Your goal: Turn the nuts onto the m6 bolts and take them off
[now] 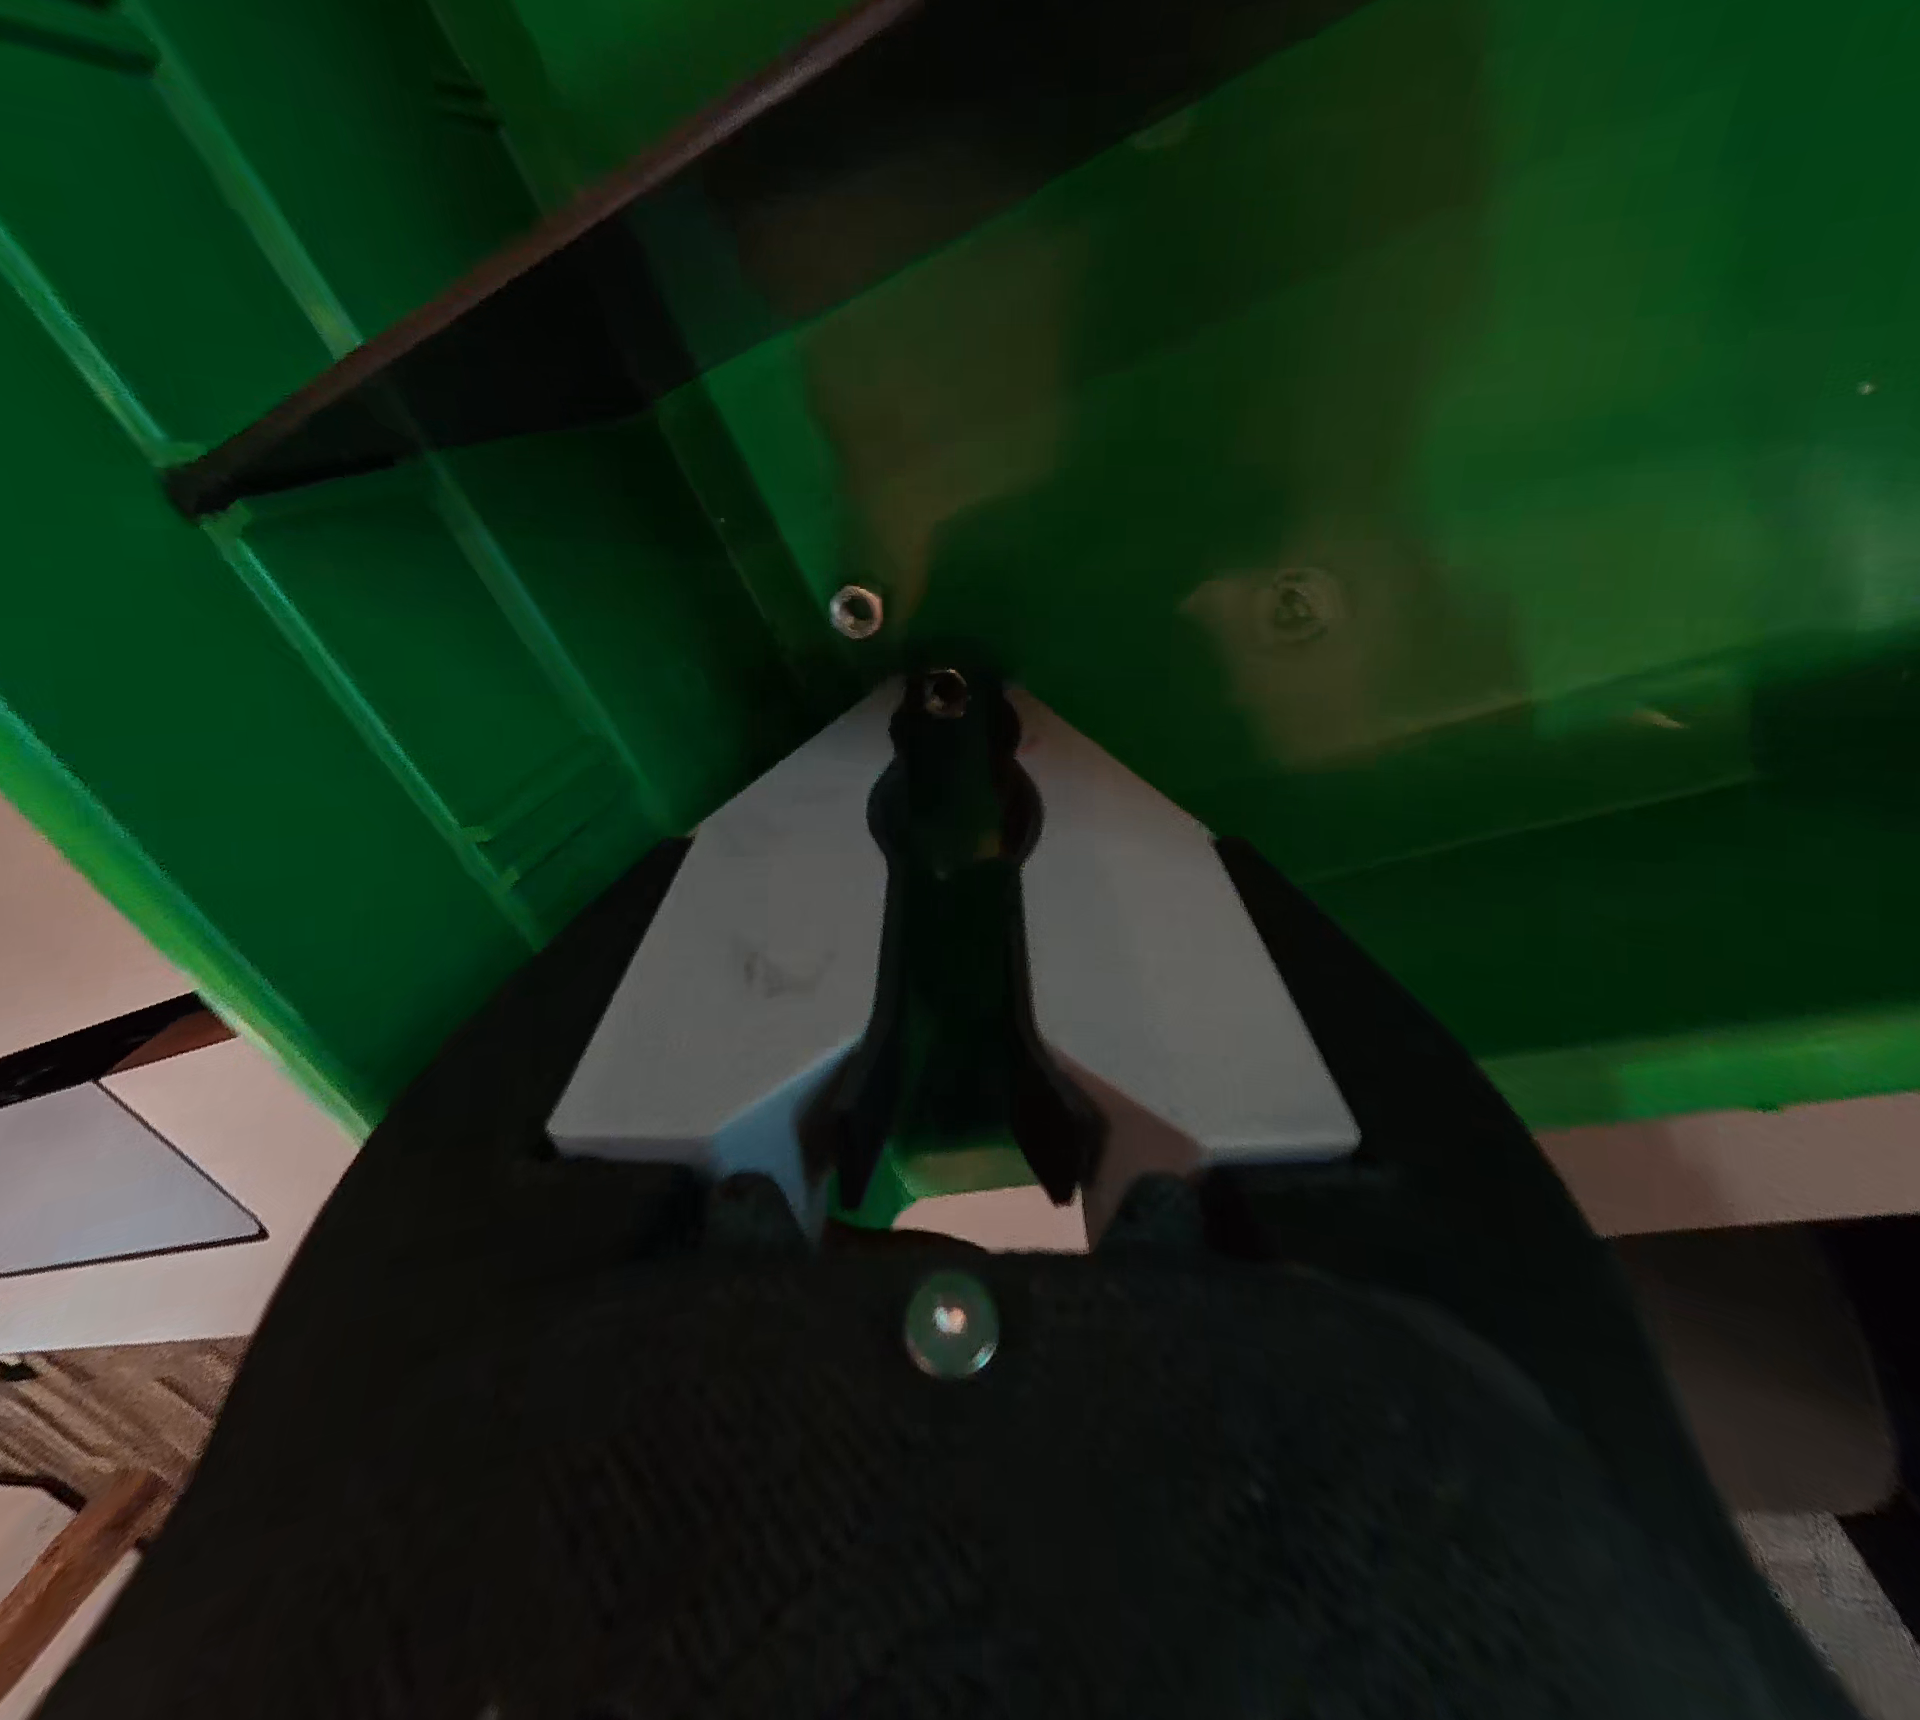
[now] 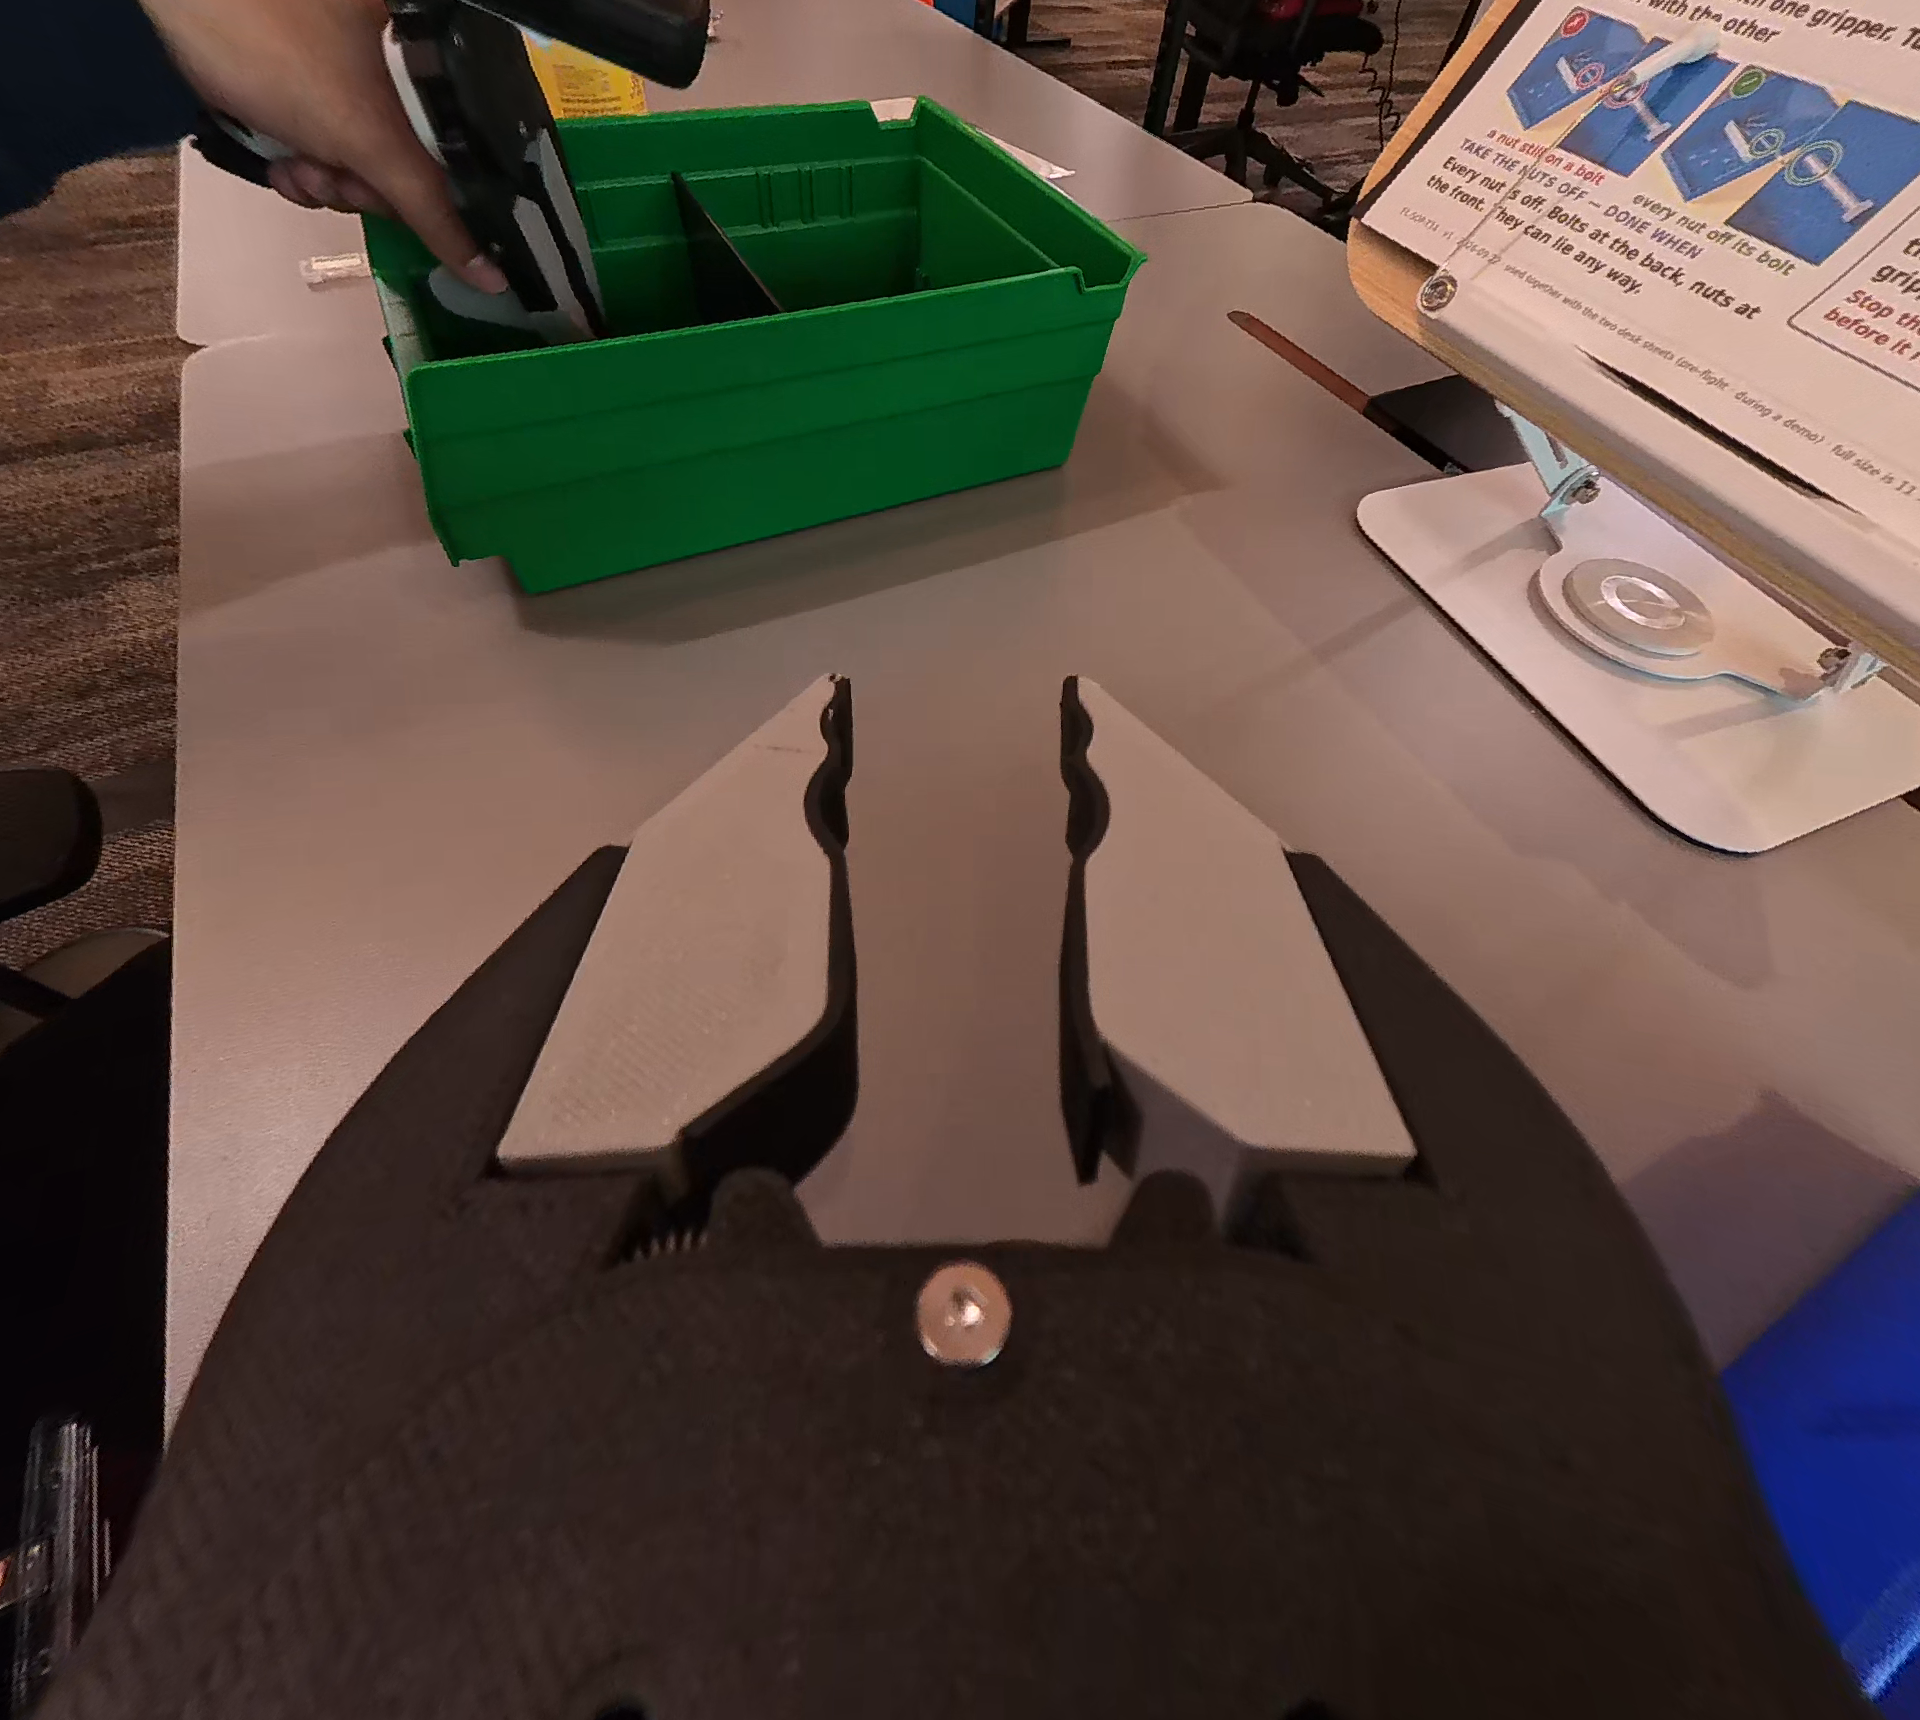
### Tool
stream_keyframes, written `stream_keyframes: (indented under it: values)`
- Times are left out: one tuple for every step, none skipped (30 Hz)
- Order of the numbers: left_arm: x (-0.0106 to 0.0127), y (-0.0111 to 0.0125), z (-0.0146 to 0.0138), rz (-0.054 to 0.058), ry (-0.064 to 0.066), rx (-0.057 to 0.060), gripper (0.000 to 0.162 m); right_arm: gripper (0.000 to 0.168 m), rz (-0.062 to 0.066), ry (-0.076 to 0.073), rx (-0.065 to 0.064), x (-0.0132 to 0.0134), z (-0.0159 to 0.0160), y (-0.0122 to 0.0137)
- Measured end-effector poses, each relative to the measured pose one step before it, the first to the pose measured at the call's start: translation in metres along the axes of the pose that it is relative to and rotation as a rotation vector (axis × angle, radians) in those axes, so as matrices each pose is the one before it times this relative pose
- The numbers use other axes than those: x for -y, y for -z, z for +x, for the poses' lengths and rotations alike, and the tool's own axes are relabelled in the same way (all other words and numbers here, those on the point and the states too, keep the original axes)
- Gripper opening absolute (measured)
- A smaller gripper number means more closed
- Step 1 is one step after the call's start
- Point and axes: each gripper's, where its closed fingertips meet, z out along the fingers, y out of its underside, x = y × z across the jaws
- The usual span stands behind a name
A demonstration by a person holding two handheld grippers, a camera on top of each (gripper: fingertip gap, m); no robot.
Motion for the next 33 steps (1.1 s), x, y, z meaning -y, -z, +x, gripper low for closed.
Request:
stream_keyframes:
  values:
    - [-0.00008, 0.00103, 0.00532, 0.0002, -0.0077, -0.0237, 0.013, 0.037, -0.0026, 0.0009, 0.0003, -0.00042, -0.00009, -0.00024]
    - [0.00085, 0.00145, 0.00732, 0.005, -0.004, -0.0379, 0.016, 0.037, -0.0021, 0.0011, 0.0007, -0.00038, -0.0002, -0.00016]
    - [0.00148, 0.00113, 0.00701, 0.0074, -0.0028, -0.0357, 0.019, 0.037, -0.0023, 0.0011, 0.0011, -0.00036, -0.00019, -0.00027]
    - [0.00134, 0.0005, 0.00335, 0.0062, -0.0016, -0.0127, 0.019, 0.037, -0.002, 0.0009, 0.0005, -0.00023, -0.00022, -0.00023]
    - [0.00005, -0.00027, -0.00006, -0.0022, -0.0039, 0.0084, 0.019, 0.037, -0.001, 0.0017, 0.0001, -0.00023, -0.00017, -0.00022]
    - [-0.00024, -0.00061, -0.00129, -0.0044, -0.0066, 0.0146, 0.019, 0.037, -0.0008, 0.0017, -0.0012, -0.00022, 0.00003, -0.00015]
    - [-0.00073, -0.00075, -0.00017, -0.0074, -0.0039, 0.0039, 0.02, 0.037, -0.0014, 0.0008, -0.0011, -0.00031, 0.00024, -0.00018]
    - [0.00049, -0.00032, 0.0013, 0.001, 0.0013, -0.0098, 0.017, 0.037, -0.0019, -0.0004, 0.0002, -0.00047, 0.00007, -0.00021]
    - [0.00035, -0.00002, 0.00042, 0.0005, 0.0022, -0.0061, 0.018, 0.037, -0.0019, -0.0008, 0.0011, -0.00042, 0.00004, -0.0001]
    - [-0.00001, -0.00003, -0.00049, -0.0004, 0.0005, -0.0008, 0.019, 0.037, -0.0007, -0.0002, -0.0005, -0.00028, 0.00024, -0.00008]
    - [-0.00025, 0.0, -0.00037, -0.0006, 0.0004, -0.002, 0.02, 0.037, 0.0001, 0.0008, -0.0007, -0.00002, 0.00027, 0.00005]
    - [0.00002, -0.00012, -0.00011, 0.0008, 0.0009, -0.0045, 0.02, 0.037, -0.0006, 0.0005, 0.0, -0.00008, 0.00003, 0.00004]
    - [-0.00026, -0.00003, -0.00054, -0.0004, 0.0012, -0.0018, 0.02, 0.037, -0.0002, 0.0003, 0.0005, -0.00003, -0.00006, 0.00001]
    - [-0.0001, -0.00011, -0.00015, 0.0008, 0.0026, -0.0039, 0.021, 0.037, -0.0002, 0.0006, 0.0006, 0.0, -0.00026, -0.00002]
    - [-0.00002, -0.00006, 0.00012, 0.0018, 0.003, -0.0048, 0.021, 0.037, -0.0002, 0.0016, 0.0002, 0.0001, -0.00022, 0.00004]
    - [-0.00027, -0.00007, 0.00002, 0.0011, 0.0016, -0.0031, 0.021, 0.037, -0.0004, 0.0022, -0.001, -0.00011, -0.00004, -0.00002]
    - [-0.00081, 0.00001, 0.00013, -0.0025, -0.0009, -0.0021, 0.021, 0.037, -0.0009, 0.0017, -0.0016, -0.00006, 0.00019, -0.00009]
    - [-0.001, 0.00011, 0.00015, -0.0036, -0.0022, -0.0013, 0.021, 0.037, -0.0014, 0.001, 0.0001, -0.0003, -0.0001, -0.00013]
    - [-0.00069, 0.0, 0.00035, -0.0022, -0.0019, -0.002, 0.02, 0.037, -0.0012, 0.0003, 0.0005, -0.00018, -0.00011, -0.00013]
    - [-0.0005, -0.00009, 0.0008, -0.0008, -0.0011, -0.0049, 0.019, 0.037, -0.0009, 0.0002, 0.0009, -0.00018, -0.00015, -0.00006]
    - [-0.00046, -0.00001, 0.00105, -0.0006, -0.0005, -0.0064, 0.017, 0.037, -0.0009, 0.0004, 0.0008, -0.0001, -0.0001, -0.00002]
    - [-0.00026, -0.00012, 0.00114, -0.0006, -0.0011, -0.0069, 0.015, 0.037, -0.0005, 0.0008, 0.0003, -0.00004, -0.00011, -0.00003]
    - [0.0, -0.00002, 0.00038, 0.0007, -0.0023, -0.0007, 0.014, 0.037, 0.0004, 0.0013, -0.0005, 0.00015, -0.00011, 0.00008]
    - [0.00004, -0.00001, 0.00025, 0.0005, -0.0006, 0.0002, 0.014, 0.037, 0.0005, 0.0015, -0.0003, 0.00017, -0.00013, 0.00008]
    - [-0.00005, -0.00008, 0.0004, -0.0001, 0.001, -0.0001, 0.014, 0.037, -0.0002, 0.0011, 0.0, 0.0, -0.00004, -0.00005]
    - [-0.00034, 0.0, 0.00044, -0.0006, -0.0015, 0.0009, 0.013, 0.037, -0.0012, 0.0007, -0.0002, -0.00022, 0.00004, -0.00004]
    - [-0.00067, -0.00001, 0.00042, -0.003, -0.0048, 0.0032, 0.011, 0.037, -0.0015, 0.0002, 0.0004, -0.00031, -0.00011, -0.00015]
    - [-0.00082, 0.00002, 0.00012, -0.0033, -0.0055, 0.0045, 0.01, 0.036, -0.001, 0.0001, 0.0012, -0.0001, -0.00019, -0.00002]
    - [-0.00056, 0.00006, 0.001, -0.0027, -0.0031, -0.0017, 0.01, 0.036, -0.0002, 0.0008, 0.0006, 0.00001, -0.00014, -0.00005]
    - [-0.00026, 0.00013, 0.00071, -0.0014, -0.0027, -0.0026, 0.009, 0.036, 0.0007, 0.0013, -0.0004, 0.00016, -0.00011, 0.00015]
    - [0.00002, 0.00004, 0.00033, -0.0004, -0.0011, -0.0008, 0.009, 0.036, 0.0002, 0.0006, 0.0005, 0.00007, -0.00015, -0.00008]
    - [-0.00001, 0.00006, 0.00064, -0.0005, -0.0039, -0.0022, 0.009, 0.036, -0.0009, -0.0002, 0.0011, -0.00018, -0.00019, -0.00006]
    - [0.00017, 0.00036, 0.00118, 0.0011, -0.0041, -0.0054, 0.009, 0.036, -0.0011, 0.0, 0.0006, -0.00031, -0.00003, -0.00011]
